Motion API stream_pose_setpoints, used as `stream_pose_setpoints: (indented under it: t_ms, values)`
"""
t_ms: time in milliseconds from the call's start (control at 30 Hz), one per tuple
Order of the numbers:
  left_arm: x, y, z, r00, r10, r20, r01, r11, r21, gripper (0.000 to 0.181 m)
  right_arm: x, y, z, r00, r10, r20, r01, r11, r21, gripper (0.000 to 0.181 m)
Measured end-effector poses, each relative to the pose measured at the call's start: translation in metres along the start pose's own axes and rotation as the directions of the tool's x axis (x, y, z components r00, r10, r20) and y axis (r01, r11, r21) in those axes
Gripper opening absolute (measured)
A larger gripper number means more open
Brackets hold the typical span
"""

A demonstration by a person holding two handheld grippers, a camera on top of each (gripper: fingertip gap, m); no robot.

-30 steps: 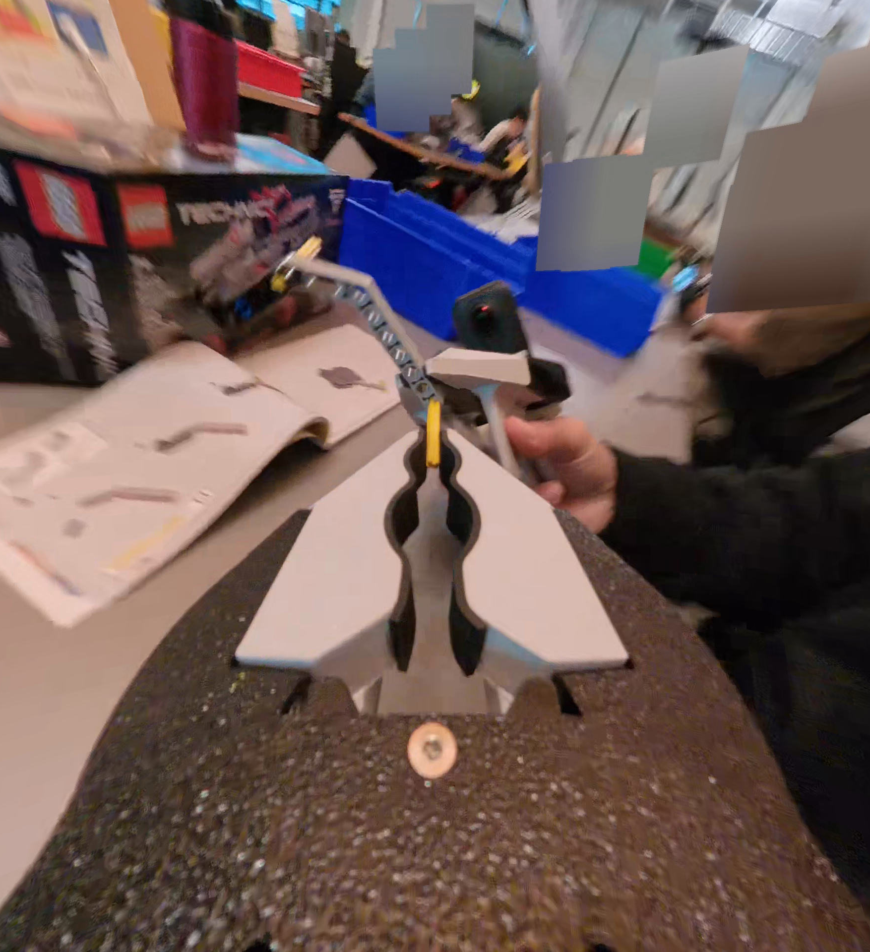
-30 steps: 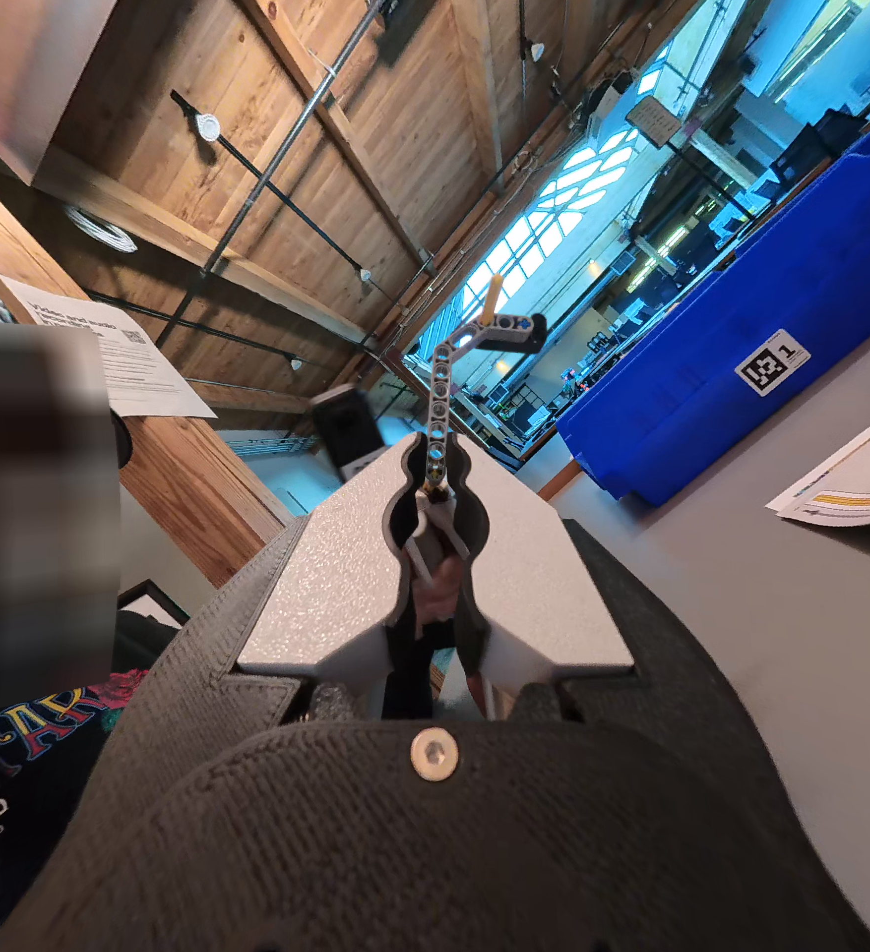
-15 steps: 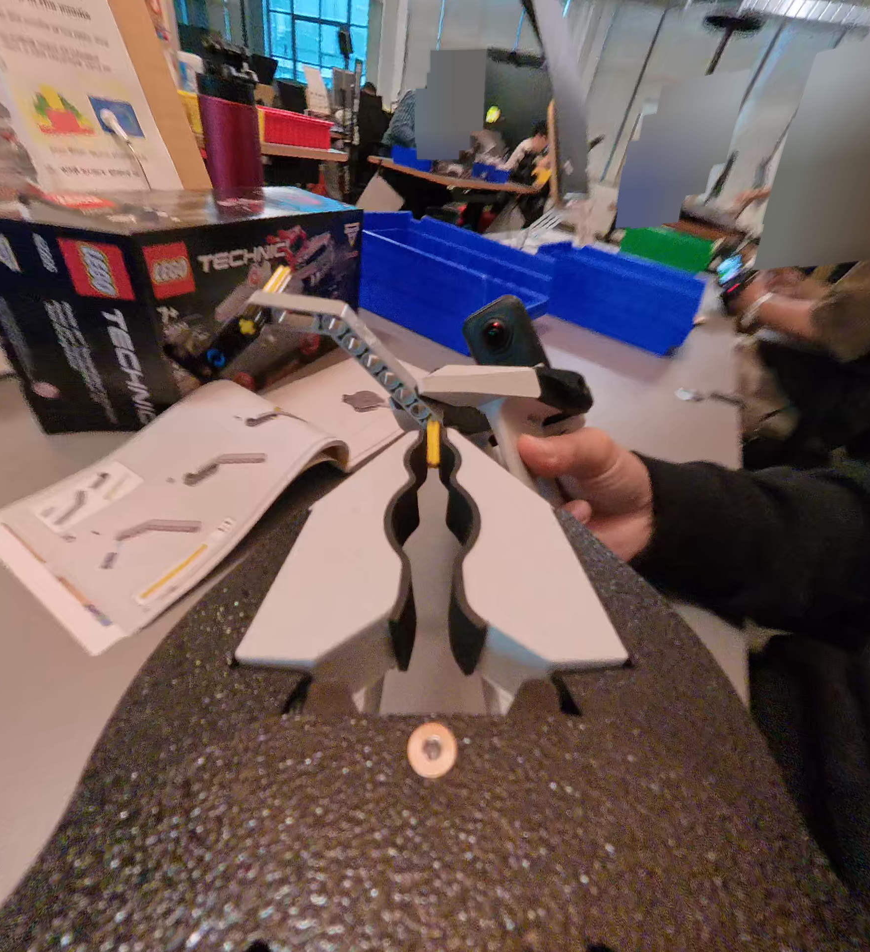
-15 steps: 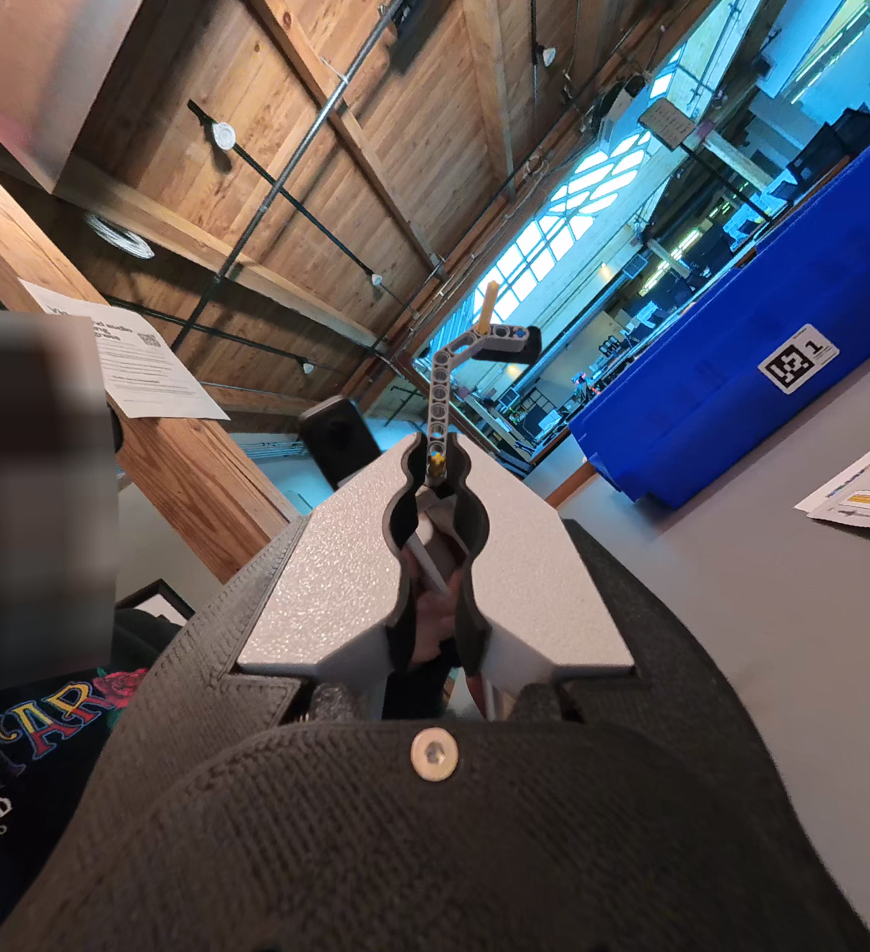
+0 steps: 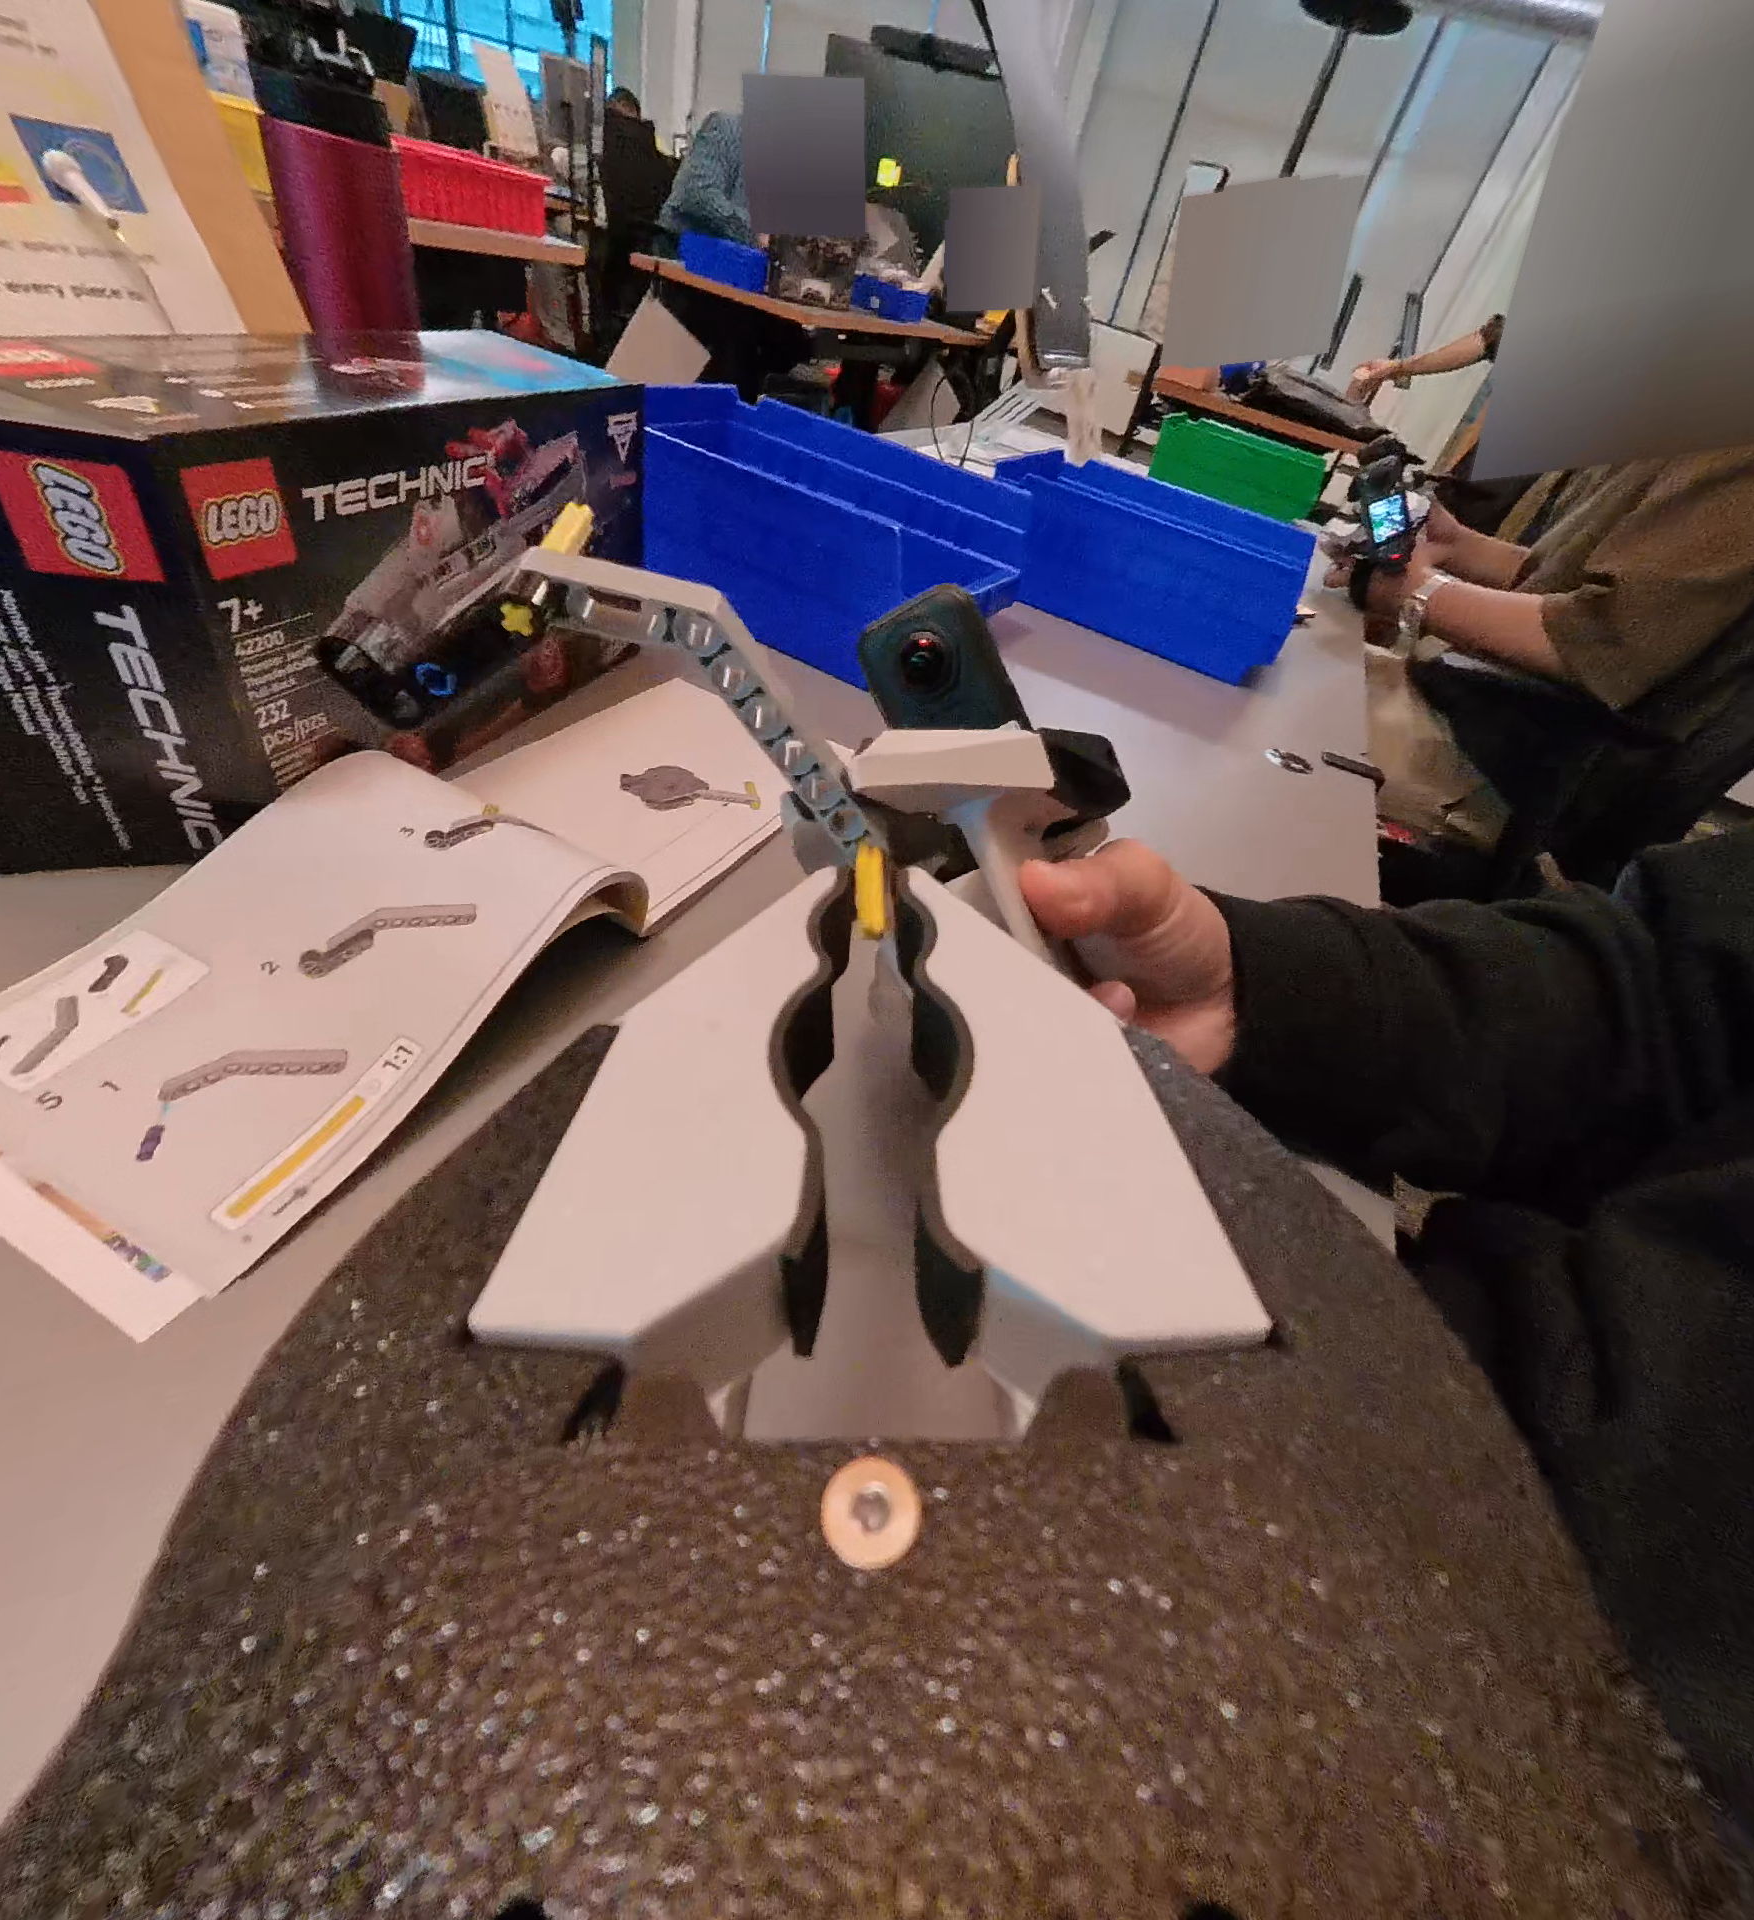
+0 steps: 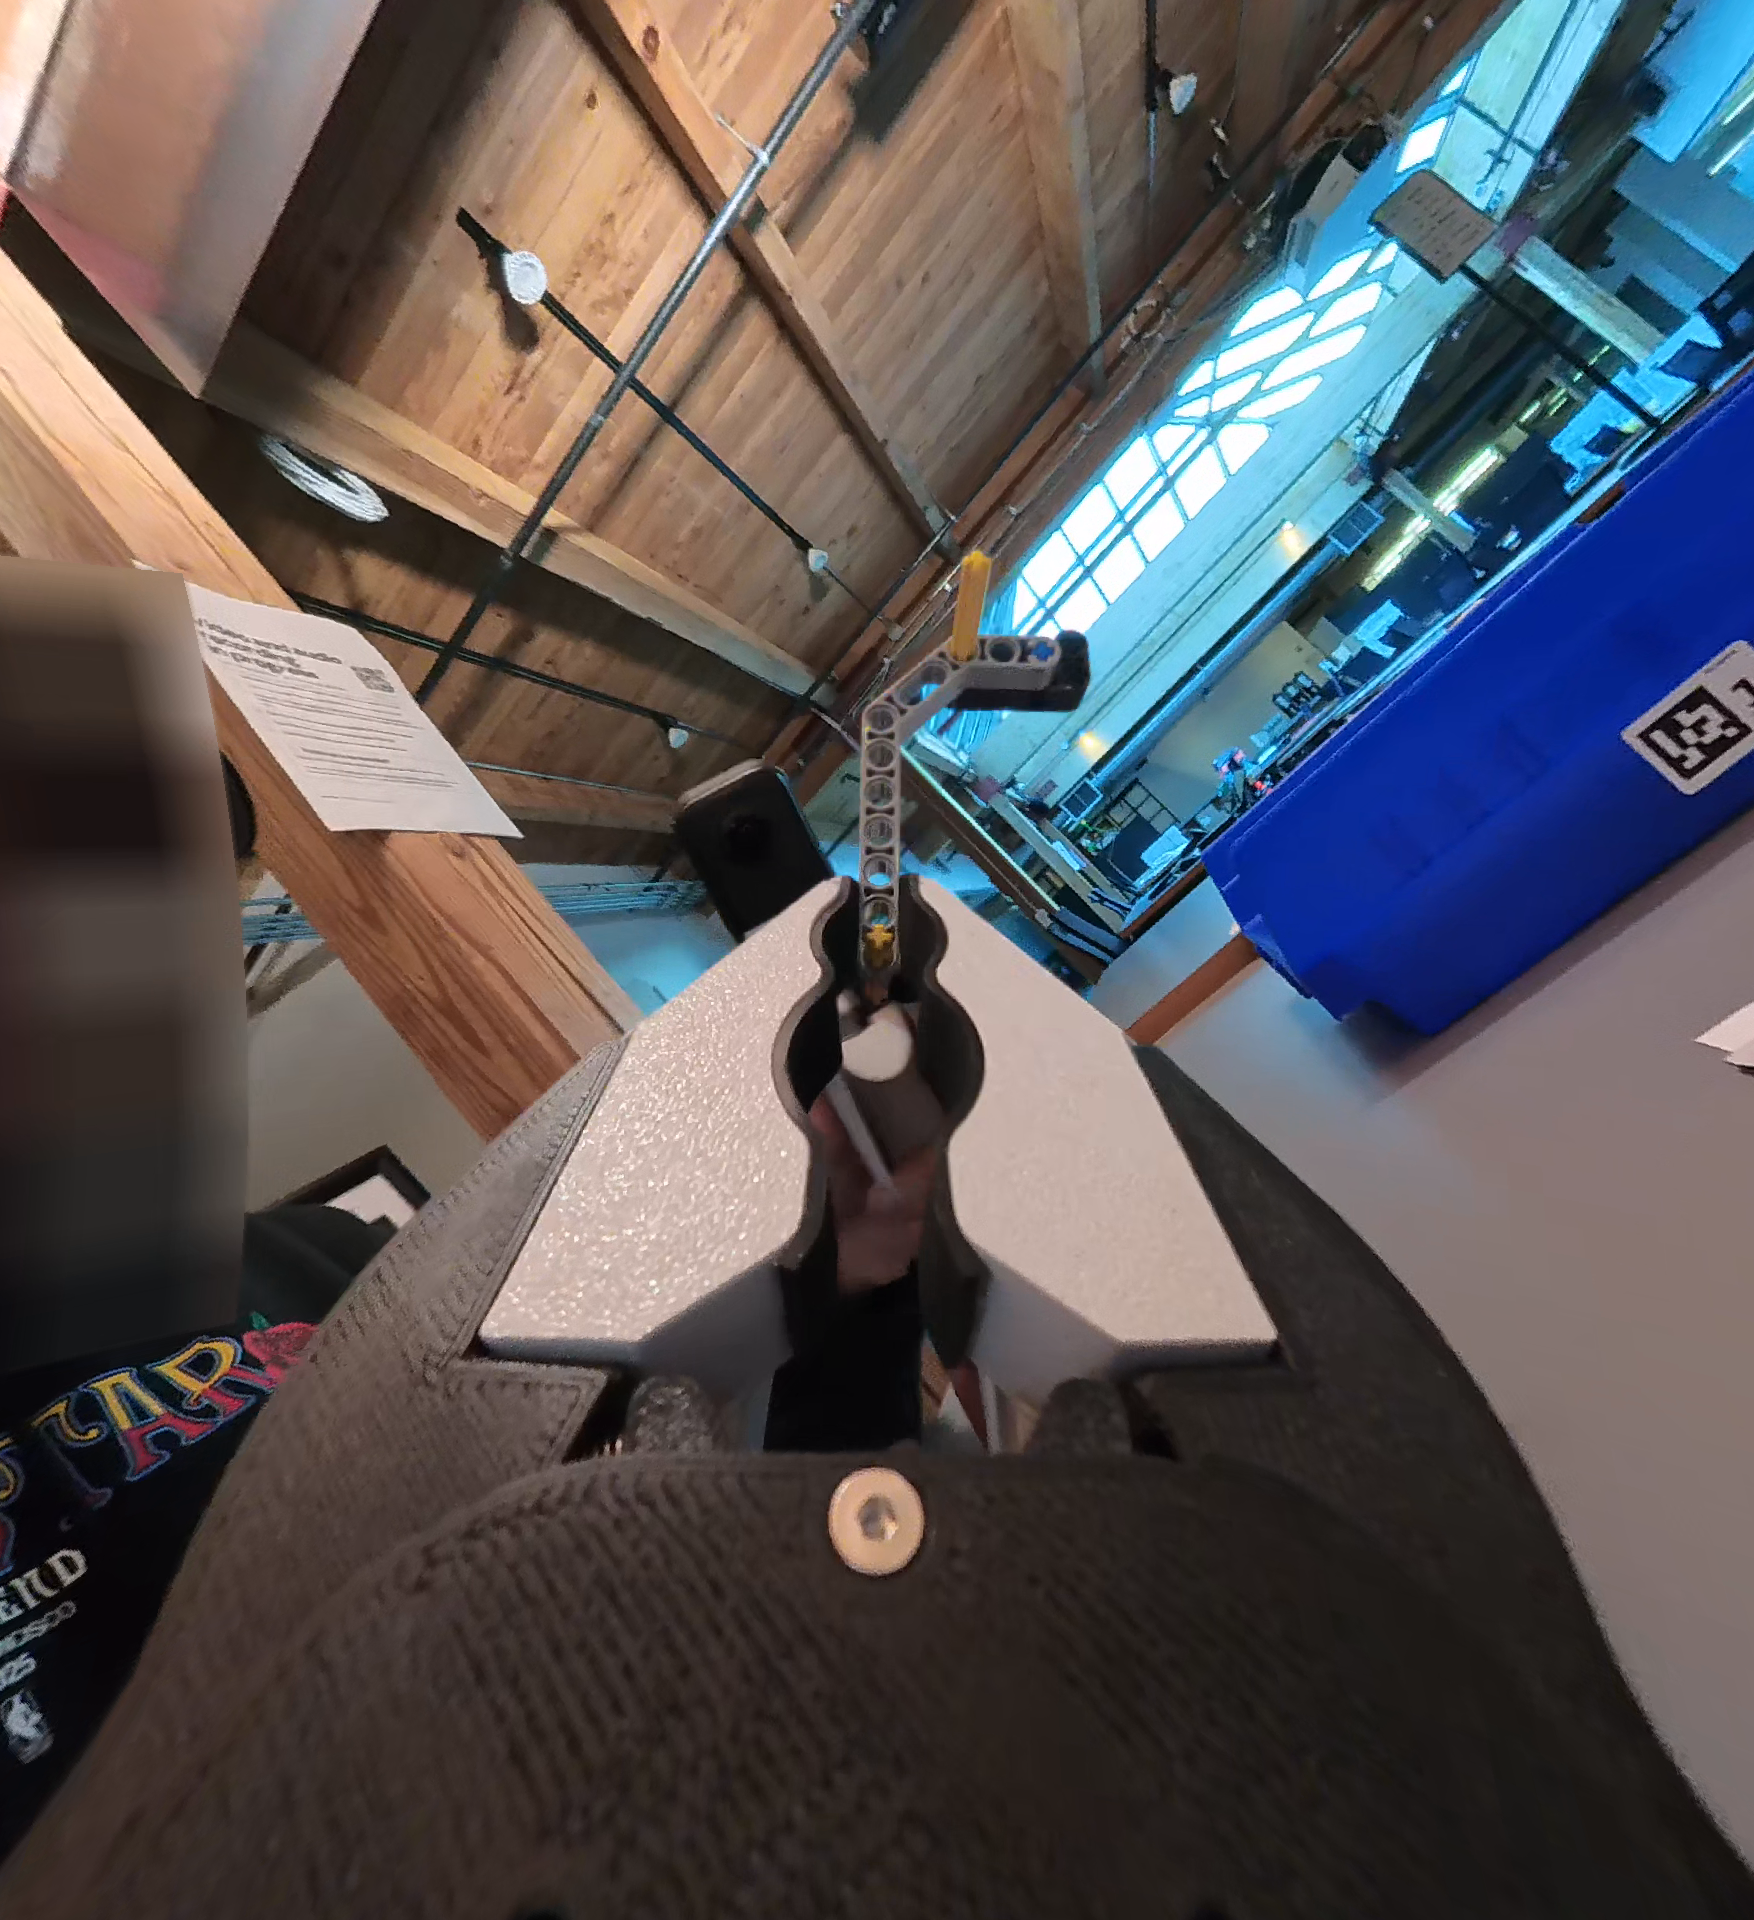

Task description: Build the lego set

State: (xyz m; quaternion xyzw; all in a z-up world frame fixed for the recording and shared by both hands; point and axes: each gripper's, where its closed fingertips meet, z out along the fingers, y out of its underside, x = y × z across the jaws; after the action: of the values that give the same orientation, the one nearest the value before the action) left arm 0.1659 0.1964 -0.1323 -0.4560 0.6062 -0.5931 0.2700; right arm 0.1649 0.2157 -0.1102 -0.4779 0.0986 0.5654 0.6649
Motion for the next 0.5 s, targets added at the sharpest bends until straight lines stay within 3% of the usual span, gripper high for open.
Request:
stream_pose_setpoints:
  t_ms: [67,233,333,400,500]
  values:
    - [-0.001,-0.001,-0.003,0.999,0.026,0.022,-0.026,0.999,-0.020,0.020,0.004,-0.005,-0.003,0.999,-0.021,-0.028,0.022,0.999,0.027,0.006]
    - [-0.016,-0.010,-0.008,0.969,0.141,0.205,-0.136,0.990,-0.037,0.037,0.003,-0.019,-0.009,0.987,-0.140,-0.078,0.147,0.984,0.097,0.006]
    - [-0.015,-0.019,-0.004,0.883,0.305,0.356,-0.314,0.949,-0.031,0.036,0.011,-0.021,-0.011,0.985,-0.117,-0.126,0.134,0.981,0.137,0.006]
    - [-0.013,-0.023,-0.002,0.804,0.399,0.442,-0.424,0.905,-0.046,0.034,0.005,-0.027,-0.013,0.994,-0.075,-0.078,0.090,0.973,0.211,0.006]
    - [-0.012,-0.018,0.004,0.724,0.483,0.492,-0.503,0.858,-0.102,0.033,0.011,-0.025,-0.016,0.991,-0.061,-0.117,0.089,0.965,0.248,0.005]
